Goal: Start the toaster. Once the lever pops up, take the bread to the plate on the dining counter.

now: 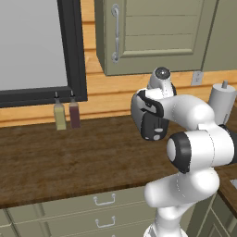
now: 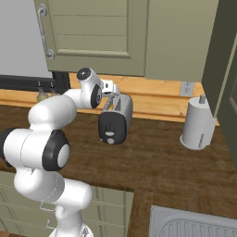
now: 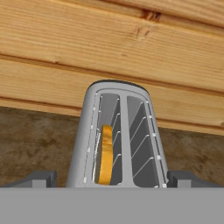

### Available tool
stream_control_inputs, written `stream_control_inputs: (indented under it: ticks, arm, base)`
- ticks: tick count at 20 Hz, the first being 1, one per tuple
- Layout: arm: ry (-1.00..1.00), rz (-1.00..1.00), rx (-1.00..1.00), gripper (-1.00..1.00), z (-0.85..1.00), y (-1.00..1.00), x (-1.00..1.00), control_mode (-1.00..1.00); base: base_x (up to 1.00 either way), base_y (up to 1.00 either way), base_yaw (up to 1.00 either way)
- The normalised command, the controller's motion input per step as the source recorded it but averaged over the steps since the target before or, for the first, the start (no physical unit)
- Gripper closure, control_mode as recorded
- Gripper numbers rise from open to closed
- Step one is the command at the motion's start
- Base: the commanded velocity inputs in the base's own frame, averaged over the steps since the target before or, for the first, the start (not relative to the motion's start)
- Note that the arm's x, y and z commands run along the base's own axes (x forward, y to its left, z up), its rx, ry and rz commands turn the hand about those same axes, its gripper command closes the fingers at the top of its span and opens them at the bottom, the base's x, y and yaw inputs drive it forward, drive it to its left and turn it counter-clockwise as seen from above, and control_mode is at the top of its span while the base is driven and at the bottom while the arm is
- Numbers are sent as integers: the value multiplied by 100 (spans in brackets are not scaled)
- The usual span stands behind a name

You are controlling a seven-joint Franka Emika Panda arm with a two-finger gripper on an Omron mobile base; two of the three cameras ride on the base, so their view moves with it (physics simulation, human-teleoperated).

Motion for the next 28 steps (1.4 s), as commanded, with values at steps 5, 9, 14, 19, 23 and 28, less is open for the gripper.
stream_control_inputs:
  ticks: [5,9,14,19,23,28]
  arm:
    - [0,0,0,-100,0,0,0,-100]
    - [0,0,0,-100,0,0,0,-100]
    - [0,0,0,-100,0,0,0,-100]
    - [0,0,0,-100,0,0,0,-100]
    - [0,0,0,-100,0,0,0,-100]
    - [0,0,0,-100,0,0,0,-100]
  base:
    - [0,0,0]
    - [0,0,0]
    - [0,0,0]
    - [0,0,0]
    - [0,0,0]
    - [0,0,0]
